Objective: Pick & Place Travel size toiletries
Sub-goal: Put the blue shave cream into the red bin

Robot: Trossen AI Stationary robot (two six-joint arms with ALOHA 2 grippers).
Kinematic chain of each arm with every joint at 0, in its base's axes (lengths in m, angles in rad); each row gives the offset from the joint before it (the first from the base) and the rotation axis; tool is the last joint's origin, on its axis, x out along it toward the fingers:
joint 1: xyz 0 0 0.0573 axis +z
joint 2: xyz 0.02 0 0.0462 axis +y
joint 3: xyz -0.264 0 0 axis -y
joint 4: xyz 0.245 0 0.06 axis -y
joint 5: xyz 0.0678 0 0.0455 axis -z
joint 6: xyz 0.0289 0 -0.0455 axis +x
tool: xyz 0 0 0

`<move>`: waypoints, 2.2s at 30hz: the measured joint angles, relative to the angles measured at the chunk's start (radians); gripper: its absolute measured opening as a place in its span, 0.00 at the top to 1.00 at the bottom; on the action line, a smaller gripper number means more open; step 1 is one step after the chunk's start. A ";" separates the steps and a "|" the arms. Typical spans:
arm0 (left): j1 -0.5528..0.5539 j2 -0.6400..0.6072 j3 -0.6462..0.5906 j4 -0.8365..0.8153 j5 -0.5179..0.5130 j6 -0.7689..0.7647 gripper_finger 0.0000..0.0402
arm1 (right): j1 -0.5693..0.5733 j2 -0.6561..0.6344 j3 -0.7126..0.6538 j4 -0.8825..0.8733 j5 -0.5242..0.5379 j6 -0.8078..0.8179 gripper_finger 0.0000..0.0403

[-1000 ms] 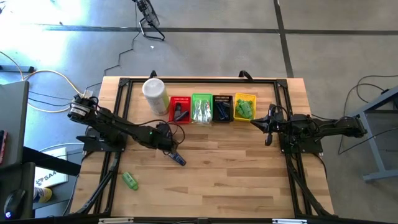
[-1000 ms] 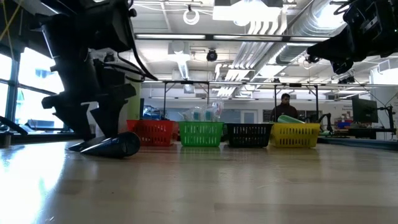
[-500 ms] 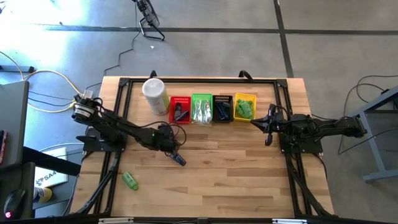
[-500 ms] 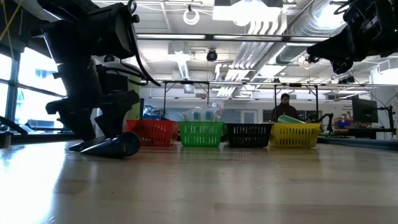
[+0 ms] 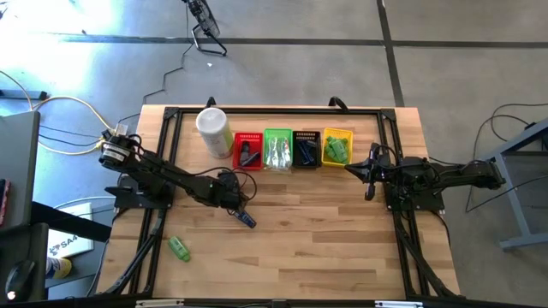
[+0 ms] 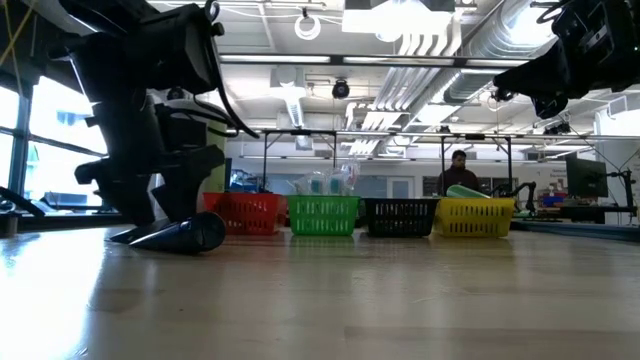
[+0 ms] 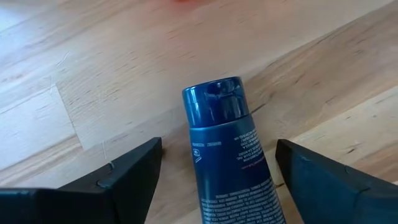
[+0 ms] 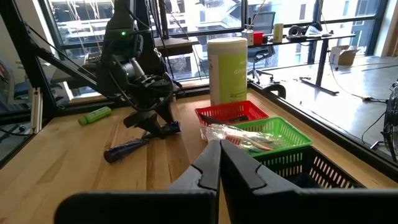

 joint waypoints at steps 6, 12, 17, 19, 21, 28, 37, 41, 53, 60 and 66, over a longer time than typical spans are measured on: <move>0.001 0.000 0.000 0.005 0.001 0.000 0.35 | 0.000 0.000 0.000 0.000 0.000 0.000 0.99; 0.001 0.001 0.000 0.005 0.000 -0.001 0.41 | 0.000 0.000 0.000 0.000 0.000 0.000 0.99; 0.001 0.001 0.000 0.004 0.001 -0.004 0.44 | 0.000 0.000 0.000 0.000 0.000 0.000 0.99; 0.001 0.001 0.000 0.004 0.001 -0.004 0.45 | 0.000 0.000 0.000 -0.001 0.000 0.000 0.99; 0.001 0.001 0.000 0.004 0.001 -0.004 0.46 | 0.000 0.000 0.000 -0.001 0.000 0.000 0.99; 0.001 0.001 -0.001 0.003 0.008 -0.005 0.51 | 0.000 0.000 0.000 -0.001 0.000 0.000 0.99; 0.001 0.001 -0.001 0.002 0.012 -0.005 0.59 | 0.000 0.000 0.000 -0.001 0.000 0.000 0.99; 0.001 0.001 -0.001 0.002 0.013 -0.005 0.61 | 0.000 0.000 0.000 -0.001 0.000 -0.001 0.99; 0.002 -0.025 -0.003 -0.011 0.032 0.003 0.62 | 0.000 0.000 0.000 -0.011 0.000 -0.004 0.99; 0.001 -0.115 -0.003 -0.032 0.027 0.017 0.62 | 0.000 0.000 0.000 -0.012 0.000 -0.006 0.99; 0.001 -0.214 -0.002 0.019 -0.009 0.079 0.62 | 0.000 0.000 0.000 -0.012 0.000 -0.008 0.99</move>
